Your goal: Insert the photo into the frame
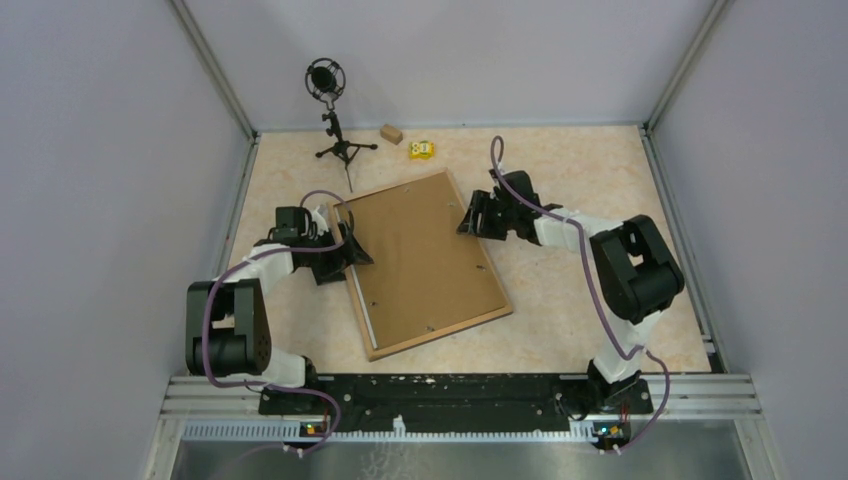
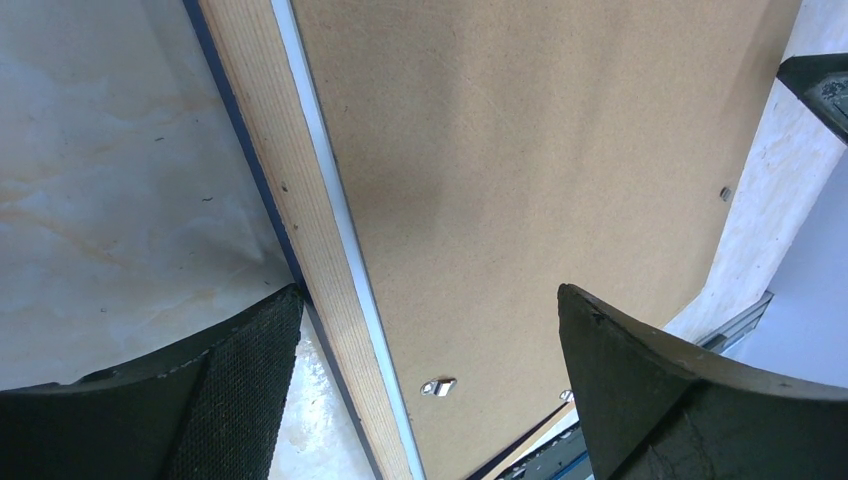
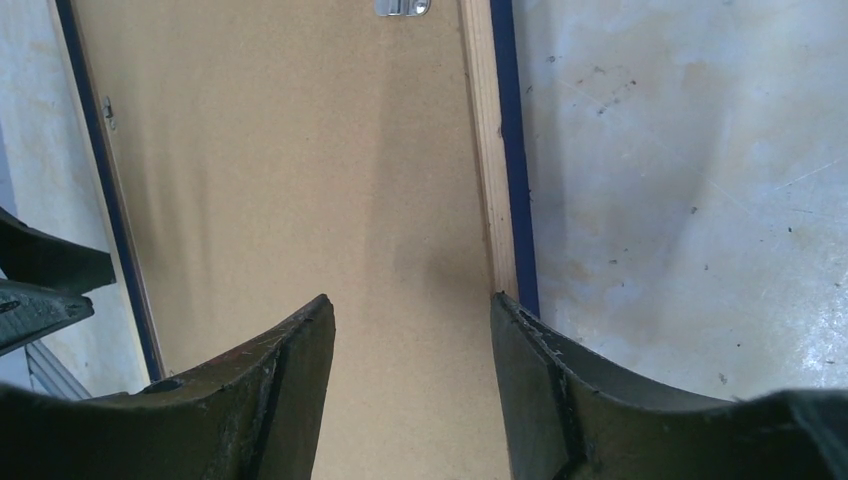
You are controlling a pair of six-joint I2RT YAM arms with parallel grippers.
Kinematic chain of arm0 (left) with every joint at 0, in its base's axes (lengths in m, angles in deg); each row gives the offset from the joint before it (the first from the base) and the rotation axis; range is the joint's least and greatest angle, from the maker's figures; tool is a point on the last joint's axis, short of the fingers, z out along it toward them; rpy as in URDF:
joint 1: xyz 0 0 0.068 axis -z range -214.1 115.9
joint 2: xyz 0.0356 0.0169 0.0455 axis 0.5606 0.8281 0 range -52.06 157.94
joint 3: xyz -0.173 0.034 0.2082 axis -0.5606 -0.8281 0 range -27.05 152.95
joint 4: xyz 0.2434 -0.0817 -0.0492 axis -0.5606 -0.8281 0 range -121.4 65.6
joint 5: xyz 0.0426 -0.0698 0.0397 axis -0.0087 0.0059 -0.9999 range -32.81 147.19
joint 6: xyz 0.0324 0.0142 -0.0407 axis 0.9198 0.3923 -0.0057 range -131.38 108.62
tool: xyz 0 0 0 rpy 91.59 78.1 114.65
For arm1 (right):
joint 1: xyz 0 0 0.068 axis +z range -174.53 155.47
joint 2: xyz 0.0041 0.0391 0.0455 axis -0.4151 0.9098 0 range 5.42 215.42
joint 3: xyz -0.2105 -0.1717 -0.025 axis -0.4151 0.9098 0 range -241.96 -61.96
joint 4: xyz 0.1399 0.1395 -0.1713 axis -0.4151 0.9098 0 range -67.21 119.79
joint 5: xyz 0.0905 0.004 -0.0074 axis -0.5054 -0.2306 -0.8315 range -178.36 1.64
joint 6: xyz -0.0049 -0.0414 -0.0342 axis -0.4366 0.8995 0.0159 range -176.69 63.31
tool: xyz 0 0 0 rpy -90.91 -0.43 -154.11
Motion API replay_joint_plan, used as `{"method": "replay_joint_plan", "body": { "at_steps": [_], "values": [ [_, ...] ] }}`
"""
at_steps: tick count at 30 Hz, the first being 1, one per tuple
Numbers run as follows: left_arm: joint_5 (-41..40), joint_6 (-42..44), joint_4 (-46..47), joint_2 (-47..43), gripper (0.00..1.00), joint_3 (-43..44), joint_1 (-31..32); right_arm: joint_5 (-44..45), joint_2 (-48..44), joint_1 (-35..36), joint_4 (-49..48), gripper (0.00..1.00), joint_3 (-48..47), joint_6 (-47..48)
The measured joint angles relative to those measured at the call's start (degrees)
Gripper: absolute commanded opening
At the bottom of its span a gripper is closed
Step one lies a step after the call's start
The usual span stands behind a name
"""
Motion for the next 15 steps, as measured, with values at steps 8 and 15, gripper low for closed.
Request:
{"method": "replay_joint_plan", "body": {
  "at_steps": [8,15],
  "values": [
    [0.3,0.0,0.0,0.0,0.98,0.0,-0.1,-0.8,0.8,0.0,0.2,0.57,-0.9,0.0],
    [1.6,0.0,0.7,1.0,0.98,0.0,-0.5,-5.8,2.5,-0.7,-1.1,0.57,-1.8,-1.2]
  ]
}}
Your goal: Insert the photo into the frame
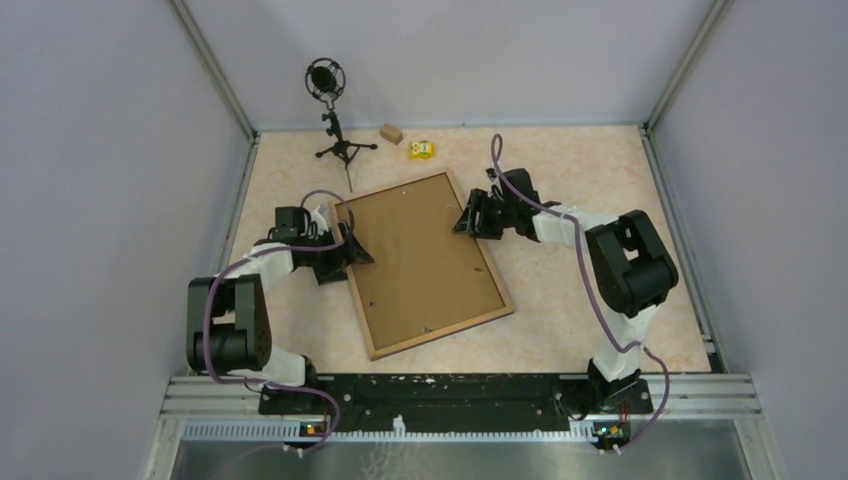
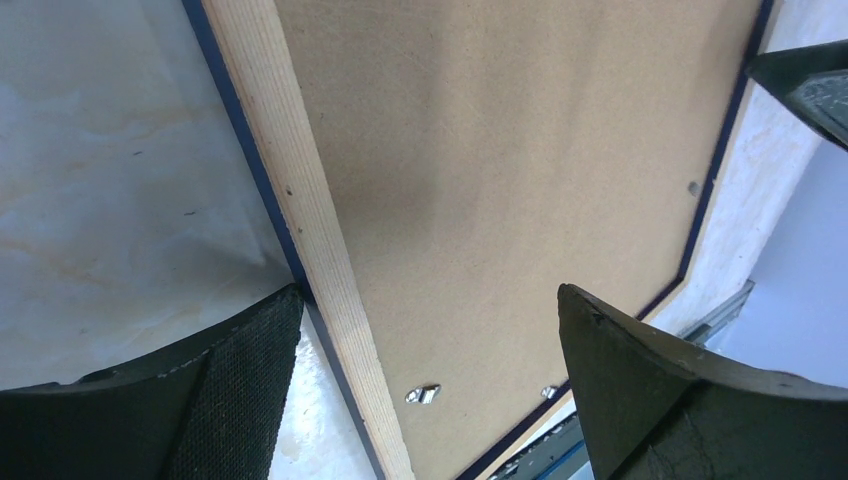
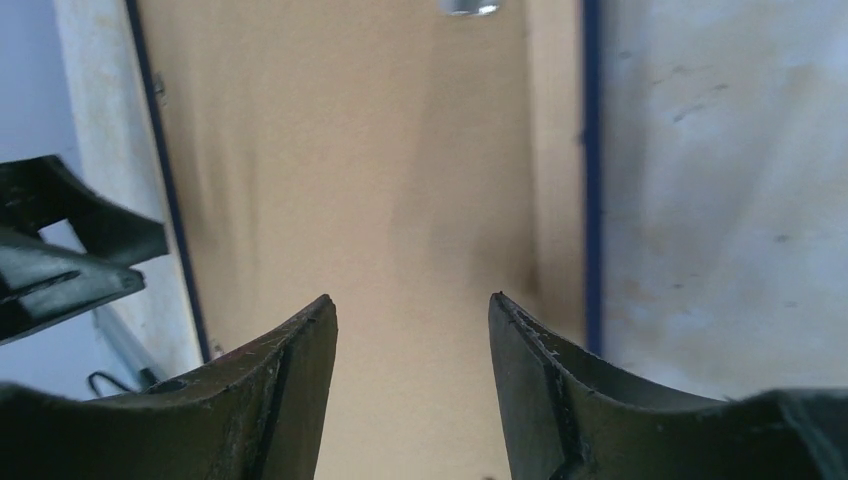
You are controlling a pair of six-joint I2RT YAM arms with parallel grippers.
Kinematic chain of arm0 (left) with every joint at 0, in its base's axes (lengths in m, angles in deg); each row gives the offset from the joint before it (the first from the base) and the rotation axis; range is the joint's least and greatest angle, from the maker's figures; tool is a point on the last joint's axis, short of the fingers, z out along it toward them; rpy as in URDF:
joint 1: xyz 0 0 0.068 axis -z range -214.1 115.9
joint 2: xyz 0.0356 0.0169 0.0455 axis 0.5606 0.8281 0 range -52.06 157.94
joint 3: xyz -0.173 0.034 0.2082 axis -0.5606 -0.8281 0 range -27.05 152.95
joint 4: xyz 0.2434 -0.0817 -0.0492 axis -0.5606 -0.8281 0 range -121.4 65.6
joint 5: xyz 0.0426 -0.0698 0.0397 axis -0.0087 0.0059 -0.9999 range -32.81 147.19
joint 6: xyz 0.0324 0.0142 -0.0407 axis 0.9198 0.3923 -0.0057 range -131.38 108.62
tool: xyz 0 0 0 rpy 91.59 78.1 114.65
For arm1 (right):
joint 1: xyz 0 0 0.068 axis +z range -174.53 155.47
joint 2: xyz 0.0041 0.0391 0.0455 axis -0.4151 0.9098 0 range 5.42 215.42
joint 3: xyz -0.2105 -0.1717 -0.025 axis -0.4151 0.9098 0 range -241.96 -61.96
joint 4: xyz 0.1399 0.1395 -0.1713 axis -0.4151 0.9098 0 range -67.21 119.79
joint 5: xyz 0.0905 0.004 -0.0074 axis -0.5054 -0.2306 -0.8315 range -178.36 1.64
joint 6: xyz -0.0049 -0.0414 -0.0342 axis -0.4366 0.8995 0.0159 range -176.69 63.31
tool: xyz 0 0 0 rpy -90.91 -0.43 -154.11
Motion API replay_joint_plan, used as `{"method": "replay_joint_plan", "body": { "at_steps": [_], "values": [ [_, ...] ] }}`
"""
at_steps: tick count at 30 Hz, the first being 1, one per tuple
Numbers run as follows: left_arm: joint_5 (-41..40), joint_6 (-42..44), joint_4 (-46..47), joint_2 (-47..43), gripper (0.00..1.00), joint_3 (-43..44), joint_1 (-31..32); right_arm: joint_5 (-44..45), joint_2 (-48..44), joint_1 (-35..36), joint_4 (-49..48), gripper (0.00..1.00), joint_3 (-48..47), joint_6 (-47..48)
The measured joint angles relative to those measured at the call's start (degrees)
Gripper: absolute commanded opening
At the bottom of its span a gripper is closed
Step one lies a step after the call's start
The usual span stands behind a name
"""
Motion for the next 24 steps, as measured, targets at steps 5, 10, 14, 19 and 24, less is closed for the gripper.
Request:
{"method": "replay_joint_plan", "body": {
  "at_steps": [5,10,14,19,24],
  "values": [
    [2.9,-0.1,1.4,0.5,0.99,-0.1,0.1,-5.1,0.2,0.2,-1.6,0.57,0.1,-1.4],
    [3.2,-0.2,1.6,0.5,0.98,-0.1,0.1,-6.8,0.8,0.3,-3.1,0.63,0.2,-2.0],
    [0.9,-0.2,0.8,-1.3,0.98,-0.1,0.2,-3.8,-0.6,0.3,-2.1,0.71,1.4,-0.4],
    [-5.2,0.0,0.1,-11.5,0.98,-0.1,1.2,2.1,-6.7,0.4,2.4,0.81,2.8,3.0],
    [-6.7,0.0,0.1,-17.4,0.98,1.0,4.4,7.6,-13.4,0.4,7.3,0.88,2.8,7.3]
  ]
}}
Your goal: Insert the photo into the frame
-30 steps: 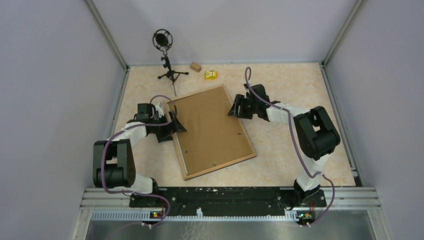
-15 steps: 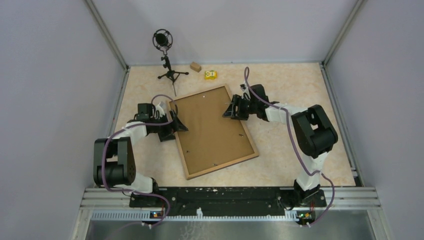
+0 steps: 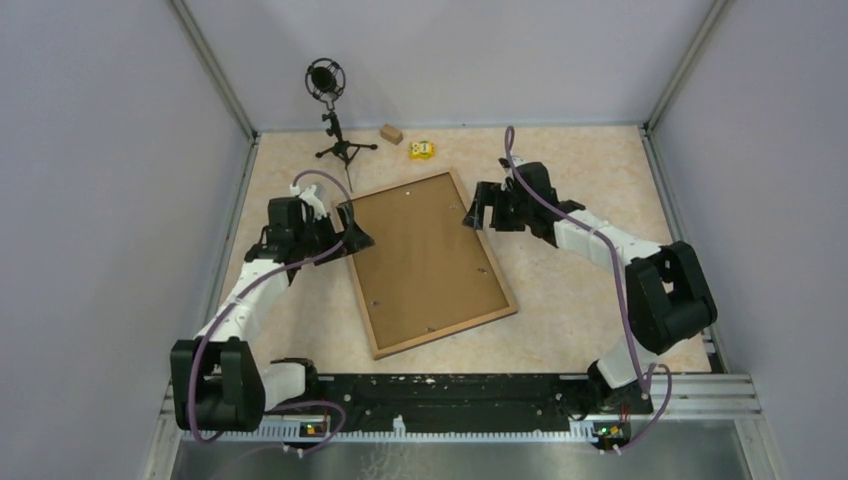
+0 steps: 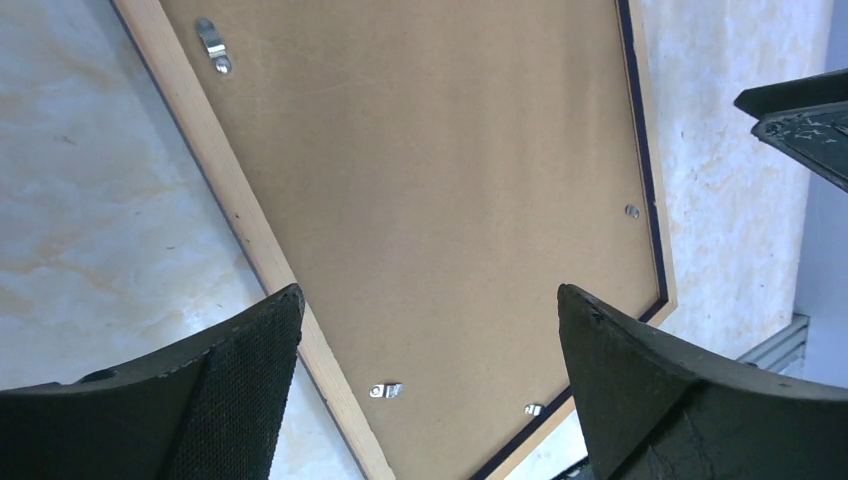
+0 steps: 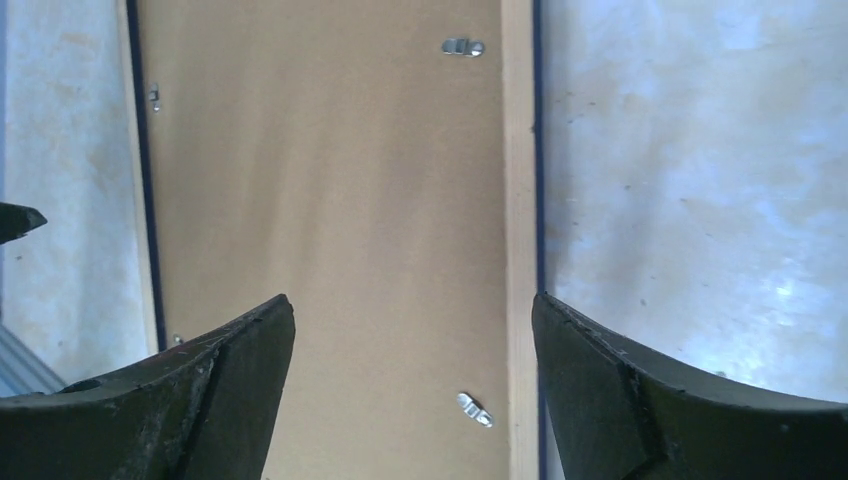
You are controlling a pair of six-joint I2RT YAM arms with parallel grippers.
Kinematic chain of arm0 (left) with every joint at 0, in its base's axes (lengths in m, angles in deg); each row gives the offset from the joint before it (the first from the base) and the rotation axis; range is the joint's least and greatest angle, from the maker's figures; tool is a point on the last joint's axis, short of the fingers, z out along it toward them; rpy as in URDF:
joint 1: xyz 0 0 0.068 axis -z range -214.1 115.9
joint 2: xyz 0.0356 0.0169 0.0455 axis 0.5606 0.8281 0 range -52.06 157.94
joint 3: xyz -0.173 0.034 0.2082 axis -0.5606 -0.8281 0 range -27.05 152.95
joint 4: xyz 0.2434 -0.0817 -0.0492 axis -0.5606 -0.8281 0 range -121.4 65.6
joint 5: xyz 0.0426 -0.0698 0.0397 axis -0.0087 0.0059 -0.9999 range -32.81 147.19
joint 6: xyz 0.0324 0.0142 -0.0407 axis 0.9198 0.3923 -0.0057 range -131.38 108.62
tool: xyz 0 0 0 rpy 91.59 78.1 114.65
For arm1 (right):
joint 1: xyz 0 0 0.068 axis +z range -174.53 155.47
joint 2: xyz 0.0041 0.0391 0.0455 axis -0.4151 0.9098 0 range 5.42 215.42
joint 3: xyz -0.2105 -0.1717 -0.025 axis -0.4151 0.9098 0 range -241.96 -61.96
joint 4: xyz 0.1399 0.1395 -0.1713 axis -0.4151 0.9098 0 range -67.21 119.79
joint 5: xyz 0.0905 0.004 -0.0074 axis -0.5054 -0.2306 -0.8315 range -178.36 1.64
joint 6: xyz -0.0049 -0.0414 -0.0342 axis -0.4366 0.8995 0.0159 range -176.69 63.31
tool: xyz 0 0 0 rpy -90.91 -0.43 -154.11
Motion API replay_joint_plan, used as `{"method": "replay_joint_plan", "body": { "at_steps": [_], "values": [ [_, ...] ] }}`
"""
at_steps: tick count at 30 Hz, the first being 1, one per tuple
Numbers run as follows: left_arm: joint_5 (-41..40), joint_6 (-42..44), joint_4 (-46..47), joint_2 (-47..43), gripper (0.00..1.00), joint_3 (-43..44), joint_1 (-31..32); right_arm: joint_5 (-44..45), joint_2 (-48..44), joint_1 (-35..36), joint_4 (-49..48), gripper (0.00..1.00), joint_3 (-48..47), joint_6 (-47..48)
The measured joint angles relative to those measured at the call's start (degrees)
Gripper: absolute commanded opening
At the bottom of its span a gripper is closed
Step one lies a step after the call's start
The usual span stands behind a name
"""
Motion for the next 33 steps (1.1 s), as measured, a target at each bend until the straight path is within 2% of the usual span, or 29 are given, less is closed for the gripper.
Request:
{"method": "replay_joint_plan", "body": {
  "at_steps": [2,10,14,17,19,24,27,33],
  "values": [
    [0.5,-0.4,-0.2,1.2,0.98,0.3,0.3,1.7,-1.3,0.0,1.5,0.88,0.0,1.0],
    [2.8,-3.7,-1.3,3.1,0.98,-4.0,0.6,4.2,0.9,0.0,10.8,0.76,-1.6,3.4],
    [2.8,-1.8,-6.6,7.8,0.98,1.2,3.5,5.6,1.4,0.6,16.6,0.76,-2.3,4.7],
    [0.7,-0.4,-8.9,9.6,0.99,7.0,6.1,7.0,0.4,2.0,20.0,0.78,-2.3,5.4],
    [-4.3,-0.6,-9.5,9.0,0.98,9.3,7.8,7.7,-1.3,3.0,21.0,0.78,-1.8,5.5],
    [-14.5,-1.9,-7.2,3.7,0.98,6.4,9.2,8.8,-6.8,4.0,22.8,0.82,1.4,5.6],
    [-16.2,-2.7,-6.9,2.5,0.99,4.3,9.2,9.6,-7.6,4.2,23.7,0.83,1.5,6.1],
    [-14.4,-4.9,-6.2,10.1,0.98,4.4,9.0,10.5,-7.6,5.2,24.1,0.8,1.5,7.5]
  ]
}}
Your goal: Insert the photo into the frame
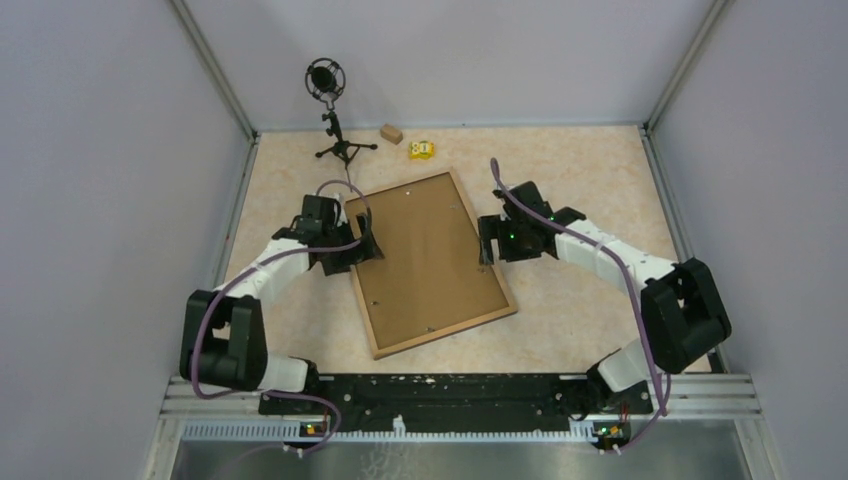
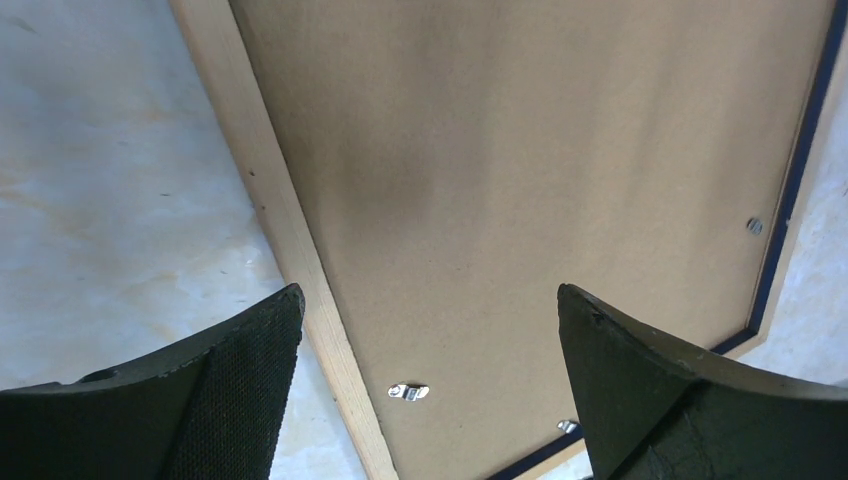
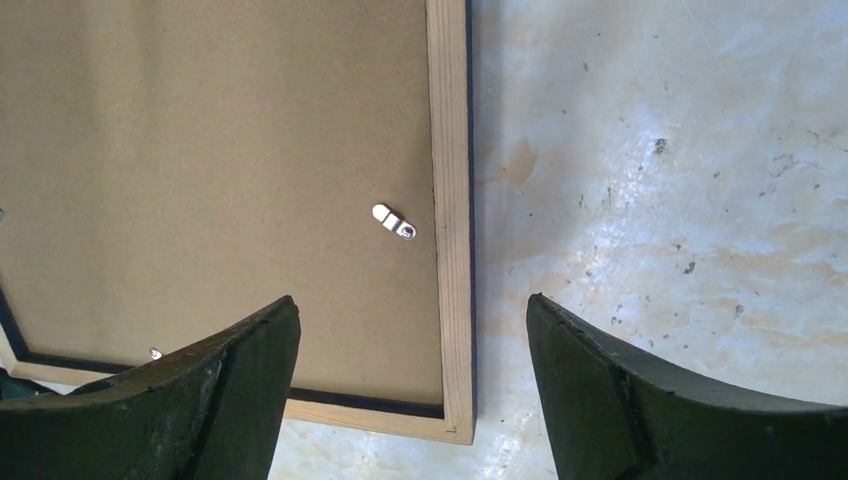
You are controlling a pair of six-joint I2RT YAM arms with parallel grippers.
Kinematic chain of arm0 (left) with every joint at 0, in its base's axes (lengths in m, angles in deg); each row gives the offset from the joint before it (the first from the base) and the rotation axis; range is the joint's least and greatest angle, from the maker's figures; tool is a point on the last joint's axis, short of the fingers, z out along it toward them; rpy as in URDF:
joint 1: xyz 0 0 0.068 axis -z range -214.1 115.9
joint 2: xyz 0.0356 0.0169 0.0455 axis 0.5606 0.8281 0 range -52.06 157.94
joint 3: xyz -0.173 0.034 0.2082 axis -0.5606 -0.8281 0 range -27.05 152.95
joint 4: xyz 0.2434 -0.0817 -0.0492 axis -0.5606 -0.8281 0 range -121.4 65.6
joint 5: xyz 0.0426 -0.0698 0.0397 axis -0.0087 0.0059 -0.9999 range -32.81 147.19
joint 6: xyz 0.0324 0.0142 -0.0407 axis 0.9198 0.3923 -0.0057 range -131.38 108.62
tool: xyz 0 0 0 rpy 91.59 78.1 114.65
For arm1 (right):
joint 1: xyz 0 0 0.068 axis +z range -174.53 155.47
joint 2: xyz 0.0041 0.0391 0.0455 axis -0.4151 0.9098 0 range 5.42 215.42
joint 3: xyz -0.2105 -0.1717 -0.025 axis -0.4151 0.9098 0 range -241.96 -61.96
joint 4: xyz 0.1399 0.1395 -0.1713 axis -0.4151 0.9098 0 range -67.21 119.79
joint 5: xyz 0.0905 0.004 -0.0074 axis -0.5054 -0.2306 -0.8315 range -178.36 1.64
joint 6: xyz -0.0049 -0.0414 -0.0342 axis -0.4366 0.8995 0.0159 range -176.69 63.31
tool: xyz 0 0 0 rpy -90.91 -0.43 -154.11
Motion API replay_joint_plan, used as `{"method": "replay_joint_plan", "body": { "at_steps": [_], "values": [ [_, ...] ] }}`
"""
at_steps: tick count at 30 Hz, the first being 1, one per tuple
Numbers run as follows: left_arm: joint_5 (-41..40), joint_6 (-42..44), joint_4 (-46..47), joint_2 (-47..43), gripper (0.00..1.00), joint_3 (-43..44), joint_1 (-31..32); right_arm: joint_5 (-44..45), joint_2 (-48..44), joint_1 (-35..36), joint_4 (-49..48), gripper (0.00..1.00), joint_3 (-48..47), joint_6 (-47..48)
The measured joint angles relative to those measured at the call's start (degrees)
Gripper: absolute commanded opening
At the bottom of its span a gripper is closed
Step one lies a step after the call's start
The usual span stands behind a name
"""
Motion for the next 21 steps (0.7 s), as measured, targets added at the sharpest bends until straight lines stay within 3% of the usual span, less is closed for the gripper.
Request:
{"method": "replay_joint_plan", "body": {
  "at_steps": [4,10,15,21],
  "values": [
    [4.9,-1.0,0.2,5.0,0.98,-0.3,-2.1,0.8,1.4,0.9,-1.2,0.77,0.0,0.0],
    [9.7,-2.8,2.2,5.1,0.99,-1.2,-4.0,3.4,6.6,2.2,-2.2,0.74,-0.1,0.0],
    [12.4,-4.0,4.0,5.1,0.98,-2.4,-4.0,4.8,9.9,3.5,-2.1,0.62,-0.1,0.0],
    [14.6,-4.9,4.5,6.4,0.98,-2.9,-4.2,5.1,10.1,3.8,-3.3,0.6,-0.1,-0.5]
  ]
}}
